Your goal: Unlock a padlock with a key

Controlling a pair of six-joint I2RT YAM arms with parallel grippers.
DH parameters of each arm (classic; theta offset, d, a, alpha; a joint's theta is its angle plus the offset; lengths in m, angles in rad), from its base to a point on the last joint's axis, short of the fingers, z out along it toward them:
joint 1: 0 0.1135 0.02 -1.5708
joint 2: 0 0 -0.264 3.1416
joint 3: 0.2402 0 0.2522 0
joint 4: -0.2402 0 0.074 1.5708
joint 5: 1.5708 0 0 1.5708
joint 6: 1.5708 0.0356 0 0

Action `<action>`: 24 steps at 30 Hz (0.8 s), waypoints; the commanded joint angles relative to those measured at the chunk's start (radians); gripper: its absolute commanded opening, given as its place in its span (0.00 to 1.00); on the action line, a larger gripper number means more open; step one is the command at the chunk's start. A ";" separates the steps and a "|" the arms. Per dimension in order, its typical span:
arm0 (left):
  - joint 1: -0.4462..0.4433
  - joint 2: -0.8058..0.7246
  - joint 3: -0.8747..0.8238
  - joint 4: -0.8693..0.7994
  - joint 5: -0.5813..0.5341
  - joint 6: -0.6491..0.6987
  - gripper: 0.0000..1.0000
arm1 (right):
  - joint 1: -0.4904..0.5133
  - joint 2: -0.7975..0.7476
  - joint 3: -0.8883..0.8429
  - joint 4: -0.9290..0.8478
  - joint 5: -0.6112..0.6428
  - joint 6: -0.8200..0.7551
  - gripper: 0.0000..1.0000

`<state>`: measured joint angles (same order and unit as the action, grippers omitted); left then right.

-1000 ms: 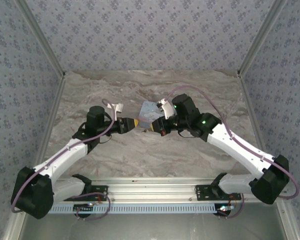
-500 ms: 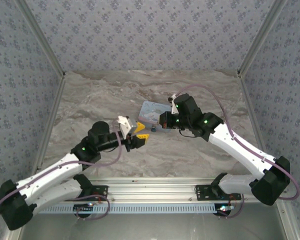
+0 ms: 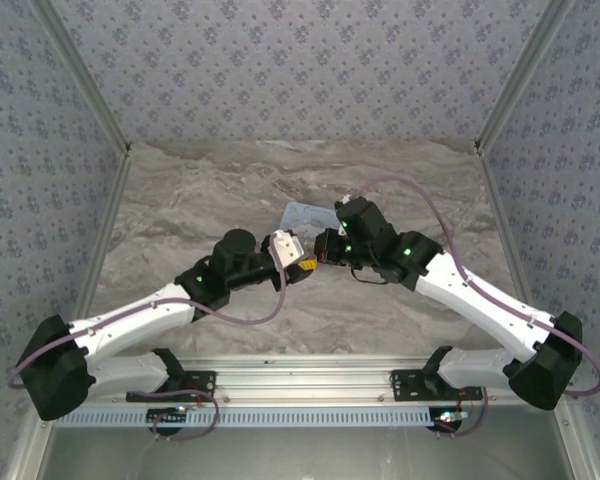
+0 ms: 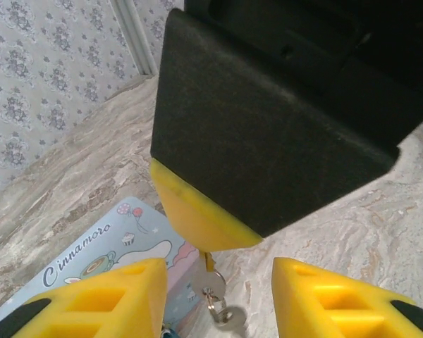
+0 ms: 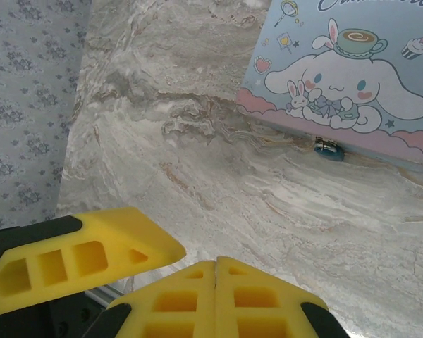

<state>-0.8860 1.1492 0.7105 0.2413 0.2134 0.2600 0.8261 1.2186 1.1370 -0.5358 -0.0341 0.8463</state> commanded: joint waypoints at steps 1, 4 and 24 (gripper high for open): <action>-0.008 0.012 0.020 0.034 -0.021 0.028 0.43 | 0.008 -0.026 0.025 -0.019 0.035 0.033 0.00; -0.008 0.015 0.011 0.042 -0.035 0.031 0.43 | 0.012 -0.035 0.020 -0.015 0.040 0.043 0.00; -0.008 0.019 0.024 0.024 -0.073 0.047 0.07 | 0.022 -0.048 -0.005 0.013 0.052 0.083 0.00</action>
<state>-0.8867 1.1877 0.7105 0.2569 0.1501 0.3130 0.8402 1.1851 1.1355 -0.5198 -0.0044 0.9104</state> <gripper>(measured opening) 0.094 0.041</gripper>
